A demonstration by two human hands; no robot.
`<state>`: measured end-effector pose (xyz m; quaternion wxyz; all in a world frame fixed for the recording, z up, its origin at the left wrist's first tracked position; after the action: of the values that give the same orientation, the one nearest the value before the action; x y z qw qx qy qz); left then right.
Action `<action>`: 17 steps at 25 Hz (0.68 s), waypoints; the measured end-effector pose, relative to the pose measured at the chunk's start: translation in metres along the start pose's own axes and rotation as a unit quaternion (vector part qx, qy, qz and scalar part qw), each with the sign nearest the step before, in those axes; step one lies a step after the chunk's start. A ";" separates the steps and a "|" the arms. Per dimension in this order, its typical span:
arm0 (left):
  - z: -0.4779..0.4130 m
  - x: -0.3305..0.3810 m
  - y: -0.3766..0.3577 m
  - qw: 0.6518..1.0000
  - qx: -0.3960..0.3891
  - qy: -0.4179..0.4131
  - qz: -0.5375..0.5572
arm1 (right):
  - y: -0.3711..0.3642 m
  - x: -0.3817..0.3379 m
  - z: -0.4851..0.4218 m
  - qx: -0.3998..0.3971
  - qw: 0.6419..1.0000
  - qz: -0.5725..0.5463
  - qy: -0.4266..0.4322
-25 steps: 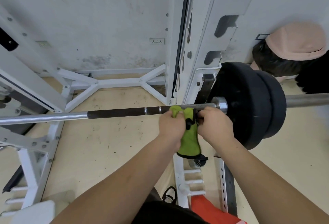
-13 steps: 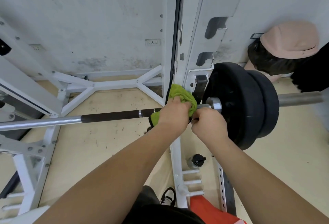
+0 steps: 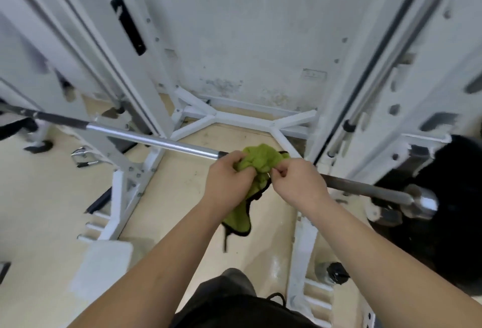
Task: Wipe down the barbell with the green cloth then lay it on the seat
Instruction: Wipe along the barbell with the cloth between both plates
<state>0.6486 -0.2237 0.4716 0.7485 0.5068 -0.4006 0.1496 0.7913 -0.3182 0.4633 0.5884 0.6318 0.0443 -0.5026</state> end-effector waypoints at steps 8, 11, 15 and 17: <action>-0.032 -0.113 0.127 0.982 0.087 0.157 0.064 | -0.106 -0.121 -0.052 -0.084 0.987 -0.125 0.052; -0.059 -0.152 0.188 0.972 0.137 0.171 0.089 | -0.158 -0.179 -0.075 -0.124 0.980 -0.145 0.063; -0.124 -0.223 0.270 0.964 0.162 0.186 0.096 | -0.234 -0.271 -0.124 -0.121 0.979 -0.139 0.085; -0.156 -0.259 0.308 0.968 0.144 0.194 0.068 | -0.272 -0.314 -0.148 -0.097 0.983 -0.117 0.099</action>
<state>0.3602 0.0968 0.4480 0.7188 0.5423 -0.2555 0.3521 0.5472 0.0490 0.4597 0.5767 0.6087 0.2244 -0.4965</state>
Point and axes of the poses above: each hand's wrist, its own z-axis away from the middle knuckle, its own y-axis out of the back of the hand, x = y × z, the point moved 6 cm from there along -z, towards the middle knuckle, and after that the axes turned 9 degrees about -z, right-handed, at the moved point
